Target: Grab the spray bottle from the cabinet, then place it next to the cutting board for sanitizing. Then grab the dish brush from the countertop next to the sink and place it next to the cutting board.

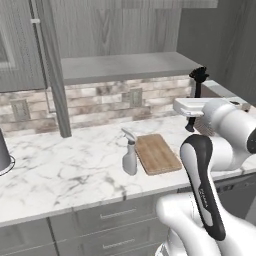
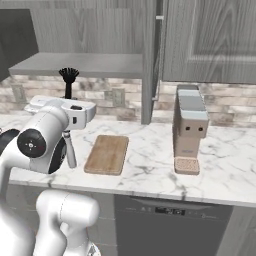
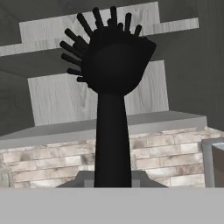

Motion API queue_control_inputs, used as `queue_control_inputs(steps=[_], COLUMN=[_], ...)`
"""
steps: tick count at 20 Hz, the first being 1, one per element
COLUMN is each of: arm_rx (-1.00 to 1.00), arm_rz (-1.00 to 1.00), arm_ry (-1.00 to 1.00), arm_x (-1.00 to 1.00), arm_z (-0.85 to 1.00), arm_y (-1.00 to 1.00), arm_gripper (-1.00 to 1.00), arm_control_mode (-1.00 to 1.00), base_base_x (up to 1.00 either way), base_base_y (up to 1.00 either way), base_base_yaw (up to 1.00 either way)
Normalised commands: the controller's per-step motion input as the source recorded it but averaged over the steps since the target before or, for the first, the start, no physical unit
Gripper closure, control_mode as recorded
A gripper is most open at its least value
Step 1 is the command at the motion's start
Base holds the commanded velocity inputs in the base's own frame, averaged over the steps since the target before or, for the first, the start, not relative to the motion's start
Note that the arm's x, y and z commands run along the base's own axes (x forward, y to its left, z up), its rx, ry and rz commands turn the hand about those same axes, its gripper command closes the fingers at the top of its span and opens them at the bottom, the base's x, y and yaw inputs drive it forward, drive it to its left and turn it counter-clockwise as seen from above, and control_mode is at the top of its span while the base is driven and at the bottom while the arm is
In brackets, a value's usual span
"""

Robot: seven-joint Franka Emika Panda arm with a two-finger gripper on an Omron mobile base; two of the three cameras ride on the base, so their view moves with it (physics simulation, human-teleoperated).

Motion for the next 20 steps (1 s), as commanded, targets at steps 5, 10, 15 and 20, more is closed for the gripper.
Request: queue_control_inputs(steps=[5,10,15,20], arm_rx=[0.0,0.0,-0.01,-0.18], arm_rz=[0.0,0.0,-0.01,-0.02], arm_ry=[0.0,0.01,0.02,0.13], arm_x=[0.0,0.09,0.13,0.28], arm_z=[0.0,-0.03,-0.18,-0.56], arm_y=[0.0,-0.04,0.0,0.03], arm_gripper=[1.0,1.0,1.0,1.0], arm_control_mode=[1.0,-1.0,-1.0,-1.0], base_base_x=[0.16,0.13,0.0,0.0], base_base_y=[0.0,-0.01,0.0,0.0], base_base_yaw=[-0.01,0.0,0.0,0.0])
